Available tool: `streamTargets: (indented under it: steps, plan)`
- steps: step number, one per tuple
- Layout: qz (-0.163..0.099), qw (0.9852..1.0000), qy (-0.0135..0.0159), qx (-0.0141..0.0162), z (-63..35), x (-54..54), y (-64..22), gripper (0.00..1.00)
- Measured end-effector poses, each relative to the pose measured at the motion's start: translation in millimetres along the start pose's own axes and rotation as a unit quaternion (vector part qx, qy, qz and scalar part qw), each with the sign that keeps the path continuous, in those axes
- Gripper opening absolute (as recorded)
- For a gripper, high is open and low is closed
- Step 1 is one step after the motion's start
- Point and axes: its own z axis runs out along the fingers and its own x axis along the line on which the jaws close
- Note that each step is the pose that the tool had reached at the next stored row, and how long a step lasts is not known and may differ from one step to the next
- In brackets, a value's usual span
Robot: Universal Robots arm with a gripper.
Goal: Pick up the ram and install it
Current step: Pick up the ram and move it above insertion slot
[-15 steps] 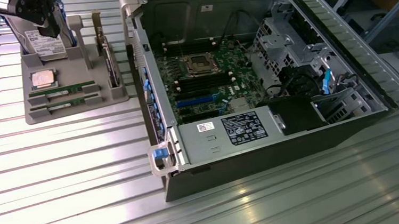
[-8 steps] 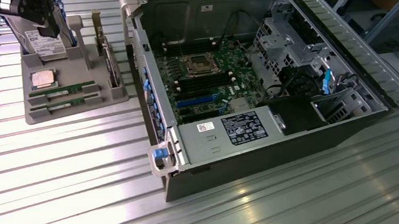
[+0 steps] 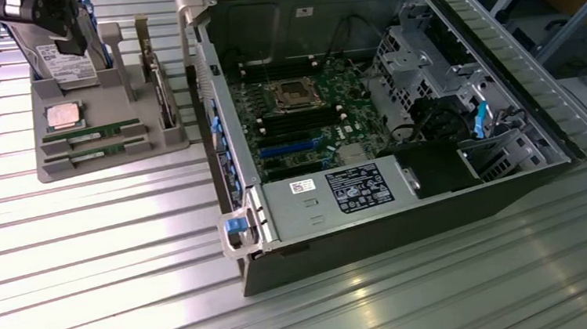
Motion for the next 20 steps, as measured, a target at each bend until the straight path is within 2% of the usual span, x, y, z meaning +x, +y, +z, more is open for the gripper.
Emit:
streamTargets:
  steps: [13,19,20]
  plan:
    - [-0.047,0.9989,0.002,-0.0011,0.0,0.0,0.0,0.11]
    - [-0.047,0.9989,0.002,-0.0011,0.0,0.0,0.0,0.11]
    - [-0.047,0.9989,0.0021,-0.0011,0.0,0.0,0.0,0.17]
